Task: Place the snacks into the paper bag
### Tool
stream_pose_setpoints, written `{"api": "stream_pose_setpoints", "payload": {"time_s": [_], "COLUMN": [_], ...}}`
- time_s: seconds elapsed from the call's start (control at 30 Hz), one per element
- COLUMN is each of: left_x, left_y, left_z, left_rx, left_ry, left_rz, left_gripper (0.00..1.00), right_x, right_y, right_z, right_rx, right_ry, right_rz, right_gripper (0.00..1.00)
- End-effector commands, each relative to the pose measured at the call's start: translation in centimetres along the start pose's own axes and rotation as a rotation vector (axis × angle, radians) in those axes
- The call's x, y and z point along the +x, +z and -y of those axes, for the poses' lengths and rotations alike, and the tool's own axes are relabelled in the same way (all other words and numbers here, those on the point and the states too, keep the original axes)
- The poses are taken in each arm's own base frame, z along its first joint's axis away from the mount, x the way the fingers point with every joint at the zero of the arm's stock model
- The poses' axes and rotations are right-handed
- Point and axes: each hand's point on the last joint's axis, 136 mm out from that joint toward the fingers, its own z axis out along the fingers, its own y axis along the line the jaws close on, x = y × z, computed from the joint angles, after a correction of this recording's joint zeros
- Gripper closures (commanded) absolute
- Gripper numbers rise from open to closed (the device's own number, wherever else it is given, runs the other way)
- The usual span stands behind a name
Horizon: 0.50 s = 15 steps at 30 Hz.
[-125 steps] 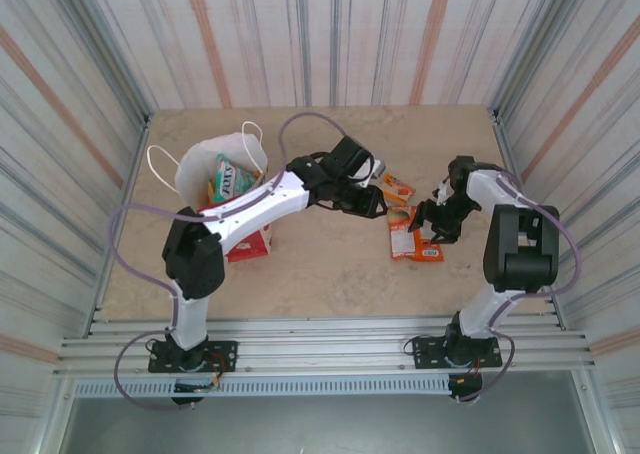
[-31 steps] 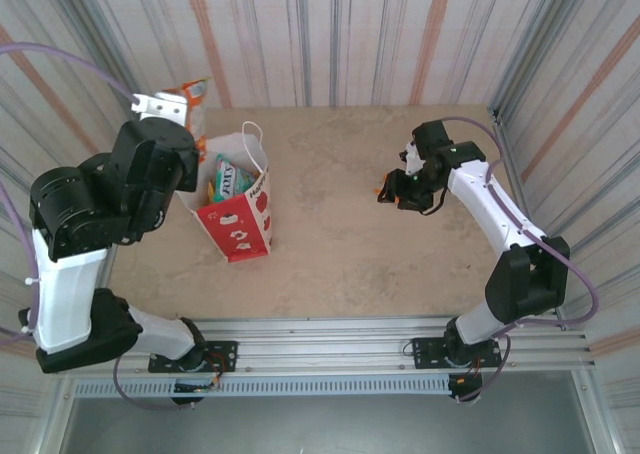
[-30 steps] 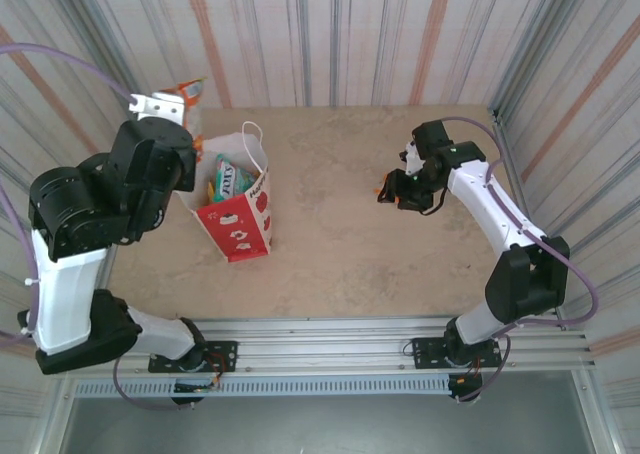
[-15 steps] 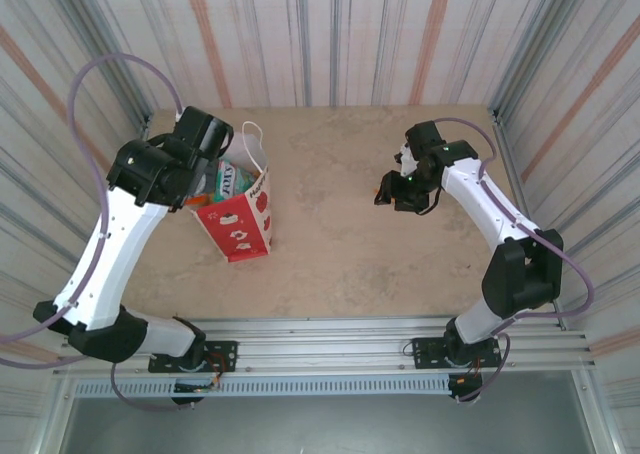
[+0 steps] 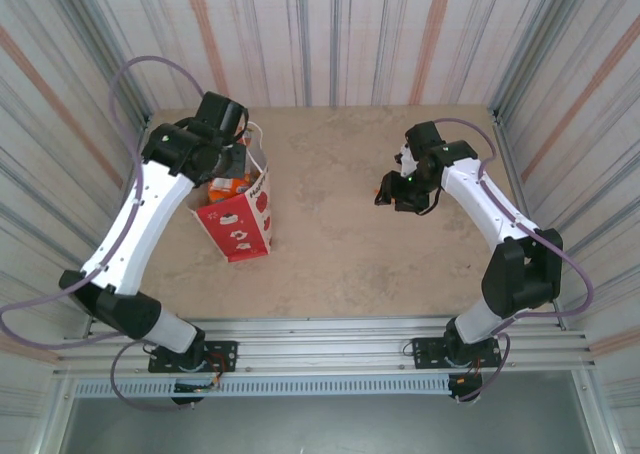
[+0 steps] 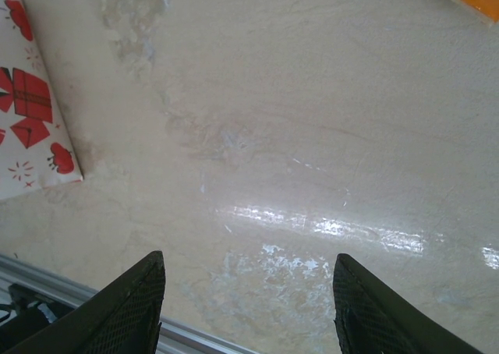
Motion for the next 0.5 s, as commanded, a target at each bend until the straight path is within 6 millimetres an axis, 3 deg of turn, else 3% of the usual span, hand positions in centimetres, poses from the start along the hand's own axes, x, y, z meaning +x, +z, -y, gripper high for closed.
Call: {"api": "stream_pose_setpoints", "payload": {"time_s": [0.0, 0.27, 0.47], "left_x": [-0.4, 2.0, 2.8], "left_y": [0.5, 2.3, 0.6], "left_z": [0.5, 0.1, -1.3], "left_rx": [0.044, 0.017, -0.024], "left_ry": [-0.051, -0.044, -0.060], "left_rz": [-0.001, -0.125, -0.133], "left_gripper": [1.00, 1.00, 1.00], "right_x": [1.0, 1.2, 1.0], "right_y": [0.7, 1.0, 1.0], "right_z": [0.5, 0.6, 0.5], "right_rx": [0.014, 0.011, 0.003], "right_ry": [0.012, 0.012, 0.013], "right_rz": [-0.037, -0.047, -0.039], "right_gripper": [0.42, 0.42, 0.42]}}
